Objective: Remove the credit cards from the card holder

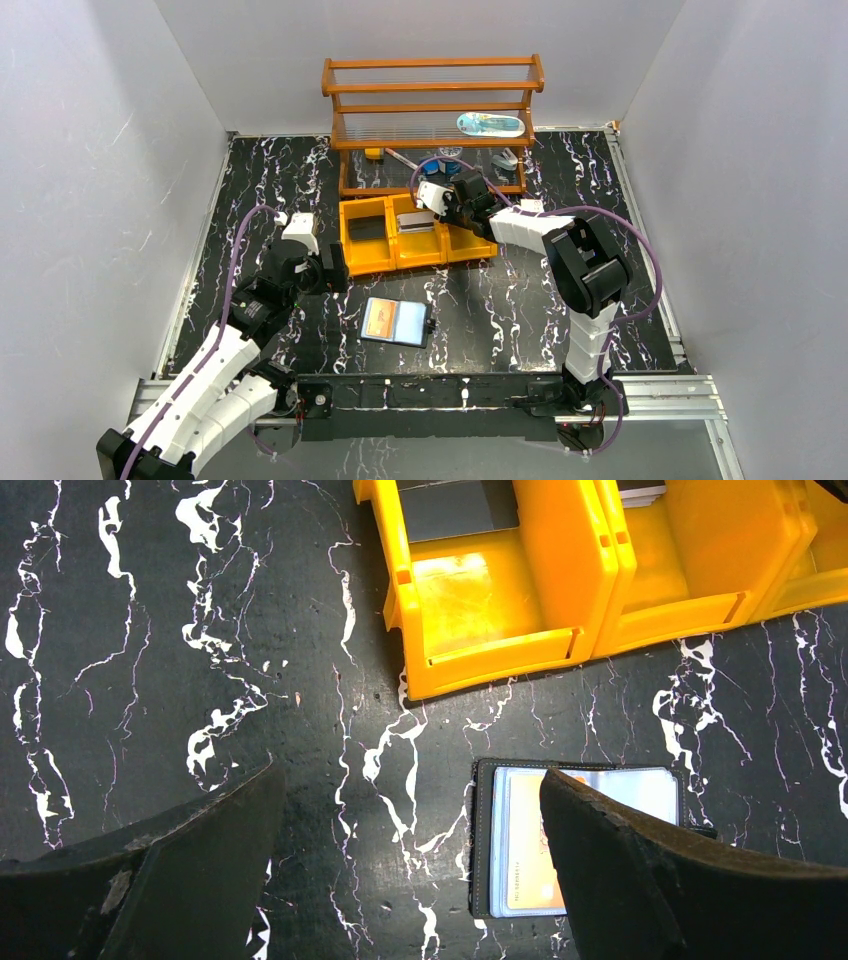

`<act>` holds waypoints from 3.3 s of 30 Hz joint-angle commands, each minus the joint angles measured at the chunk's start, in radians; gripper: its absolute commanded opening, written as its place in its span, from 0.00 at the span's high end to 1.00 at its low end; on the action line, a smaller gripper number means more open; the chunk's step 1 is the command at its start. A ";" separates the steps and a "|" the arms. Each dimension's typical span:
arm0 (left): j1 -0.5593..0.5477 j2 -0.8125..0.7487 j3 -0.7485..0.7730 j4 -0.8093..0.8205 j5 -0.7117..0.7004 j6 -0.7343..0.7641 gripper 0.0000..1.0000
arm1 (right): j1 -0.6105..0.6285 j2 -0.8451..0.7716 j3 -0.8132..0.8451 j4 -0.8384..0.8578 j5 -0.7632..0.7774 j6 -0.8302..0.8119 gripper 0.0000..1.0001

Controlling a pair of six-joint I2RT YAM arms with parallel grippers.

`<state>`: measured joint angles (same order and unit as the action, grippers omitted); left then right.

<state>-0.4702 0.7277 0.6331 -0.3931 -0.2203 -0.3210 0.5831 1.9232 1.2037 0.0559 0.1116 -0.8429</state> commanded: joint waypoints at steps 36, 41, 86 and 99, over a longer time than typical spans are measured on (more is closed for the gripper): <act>0.004 0.025 0.035 -0.015 -0.003 0.008 0.02 | -0.009 -0.228 0.072 -0.287 0.101 1.048 0.55; 0.004 0.021 0.035 -0.018 -0.008 0.005 0.02 | -0.008 -0.139 0.138 -0.412 0.055 1.182 0.54; 0.004 0.019 0.038 -0.023 -0.004 0.003 0.02 | -0.009 0.122 0.316 -0.392 0.232 1.264 0.54; 0.004 0.016 0.042 -0.026 -0.016 0.001 0.02 | -0.007 -0.172 0.160 -0.406 0.136 1.281 0.49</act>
<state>-0.4702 0.7547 0.6346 -0.4057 -0.2188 -0.3218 0.5770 1.9091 1.4048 -0.3649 0.2874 0.4099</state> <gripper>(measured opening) 0.983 0.513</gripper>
